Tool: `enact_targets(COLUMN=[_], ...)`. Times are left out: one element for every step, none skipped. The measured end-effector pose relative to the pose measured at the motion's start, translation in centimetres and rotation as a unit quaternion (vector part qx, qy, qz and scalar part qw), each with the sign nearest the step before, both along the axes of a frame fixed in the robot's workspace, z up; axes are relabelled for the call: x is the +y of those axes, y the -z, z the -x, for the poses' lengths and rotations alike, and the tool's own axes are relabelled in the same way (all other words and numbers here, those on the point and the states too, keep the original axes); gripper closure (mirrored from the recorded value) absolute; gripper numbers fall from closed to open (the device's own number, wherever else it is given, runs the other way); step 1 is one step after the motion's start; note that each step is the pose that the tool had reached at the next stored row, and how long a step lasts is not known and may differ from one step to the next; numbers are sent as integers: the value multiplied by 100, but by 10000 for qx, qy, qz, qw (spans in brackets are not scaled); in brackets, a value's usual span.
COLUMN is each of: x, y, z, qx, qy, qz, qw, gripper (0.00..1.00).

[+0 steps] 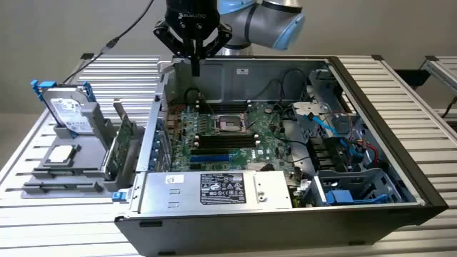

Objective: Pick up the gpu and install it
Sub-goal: 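Reach for the gpu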

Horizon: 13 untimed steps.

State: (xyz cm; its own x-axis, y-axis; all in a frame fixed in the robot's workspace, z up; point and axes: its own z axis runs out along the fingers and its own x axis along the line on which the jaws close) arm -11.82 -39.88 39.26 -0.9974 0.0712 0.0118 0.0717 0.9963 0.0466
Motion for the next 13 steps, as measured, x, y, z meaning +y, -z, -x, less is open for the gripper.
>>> enact_targets(x=[0, 0, 0, 0, 0, 0, 0, 0, 0, 0, 0, 0, 0], y=[0, 0, 0, 0, 0, 0, 0, 0, 0, 0, 0, 0, 0], z=[0, -1, -2, -2, -2, -2, -2, -2, -5, -7, -7, -7, -7], qx=[1, 6, 10, 11, 11, 12, 13, 13, 24, 34, 34, 35, 35], qy=[0, 0, 0, 0, 0, 0, 0, 0, 0, 0, 0, 0, 0], qz=[0, 0, 0, 0, 0, 0, 0, 0, 0, 0, 0, 0, 0], qw=[10000, 10000, 10000, 10000, 10000, 10000, 10000, 10000, 10000, 10000, 10000, 10000, 10000], gripper=[89, 89, 89, 89, 89, 89, 89, 89, 89, 89, 89, 89, 89])
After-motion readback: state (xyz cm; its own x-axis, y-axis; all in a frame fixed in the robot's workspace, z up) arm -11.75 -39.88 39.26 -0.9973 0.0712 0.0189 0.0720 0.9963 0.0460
